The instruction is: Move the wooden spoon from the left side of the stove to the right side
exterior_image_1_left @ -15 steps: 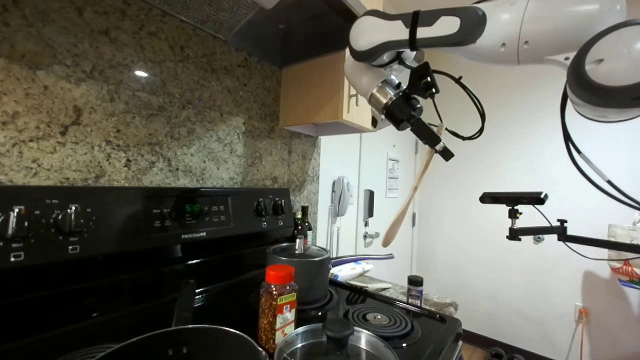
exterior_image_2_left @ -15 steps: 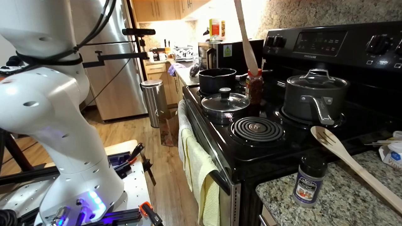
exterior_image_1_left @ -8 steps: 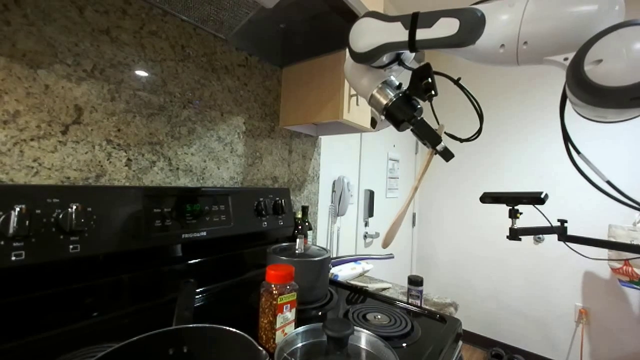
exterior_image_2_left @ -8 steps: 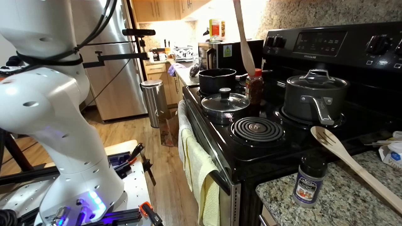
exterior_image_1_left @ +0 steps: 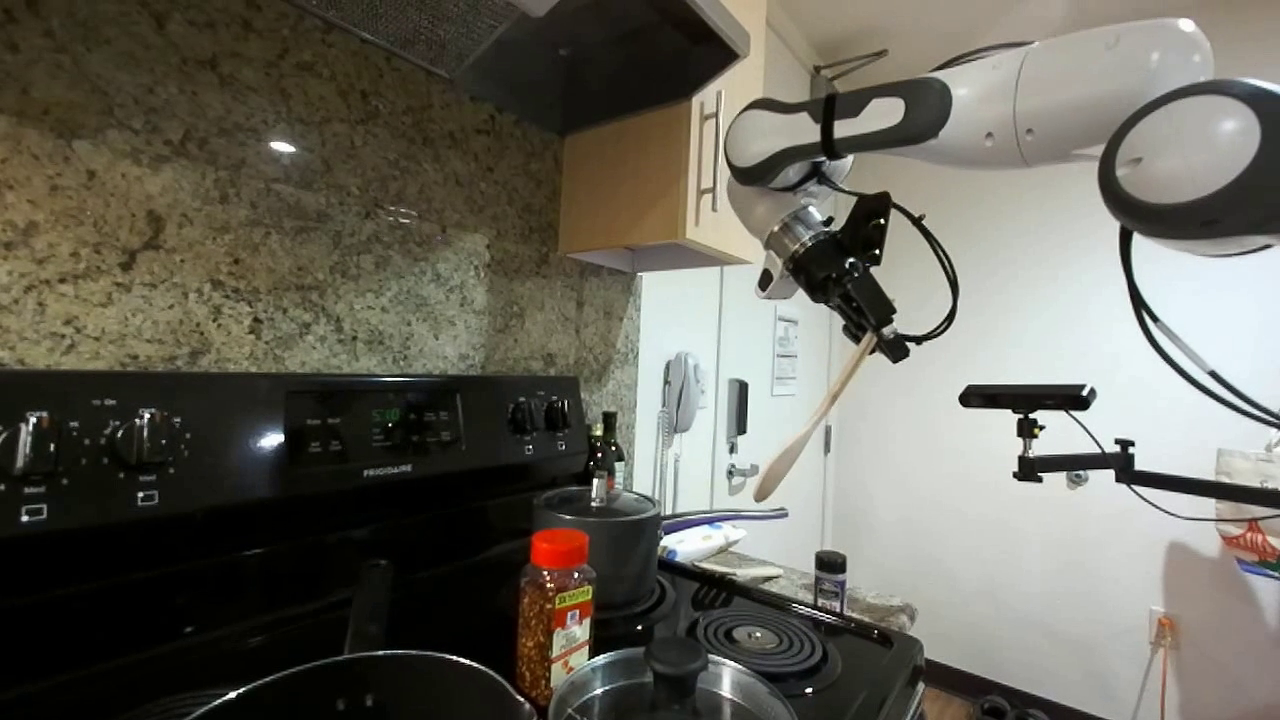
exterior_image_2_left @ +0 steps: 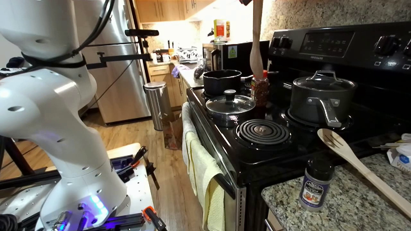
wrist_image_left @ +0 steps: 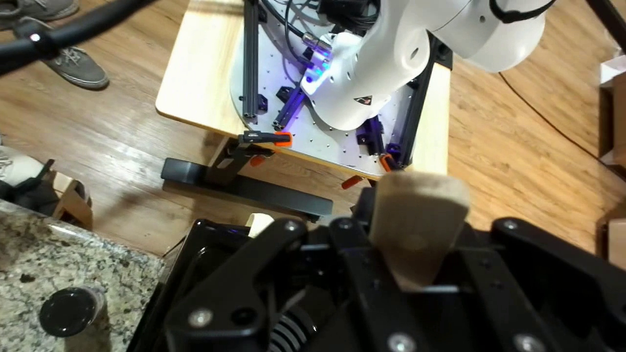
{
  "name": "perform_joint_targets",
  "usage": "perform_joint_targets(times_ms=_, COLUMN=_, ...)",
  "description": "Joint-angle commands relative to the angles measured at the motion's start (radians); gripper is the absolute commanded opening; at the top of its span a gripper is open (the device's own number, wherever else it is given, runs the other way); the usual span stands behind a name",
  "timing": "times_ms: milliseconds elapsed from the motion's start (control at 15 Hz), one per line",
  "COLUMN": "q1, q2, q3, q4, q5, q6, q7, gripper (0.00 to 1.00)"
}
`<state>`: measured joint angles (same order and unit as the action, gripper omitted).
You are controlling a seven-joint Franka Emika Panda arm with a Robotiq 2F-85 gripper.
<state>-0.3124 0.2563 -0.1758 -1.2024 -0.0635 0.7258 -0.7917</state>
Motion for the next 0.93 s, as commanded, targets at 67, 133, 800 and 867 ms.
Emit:
perform_joint_targets(times_ms=67, q1=-0.029, q2=0.013, q3=0.003, q4=0.011, q5=0.016, q6=-0.015, q7=-0.015, gripper=0.09)
perform_joint_targets(times_ms=133, q1=-0.028, q2=0.014, q3=0.004, q4=0.012, q5=0.017, q6=-0.017, q7=-0.016, gripper=0.09)
perform_joint_targets(times_ms=800, q1=-0.102, q2=-0.035, q3=-0.036, q4=-0.326, q5=-0.004, q6=0.517, q7=-0.558, gripper=0.02)
perform_joint_targets(times_ms=867, q1=-0.11, q2=-0.03, q3=-0.045, q4=-0.353, q5=-0.018, q6=0.525, q7=-0.622, gripper=0.02)
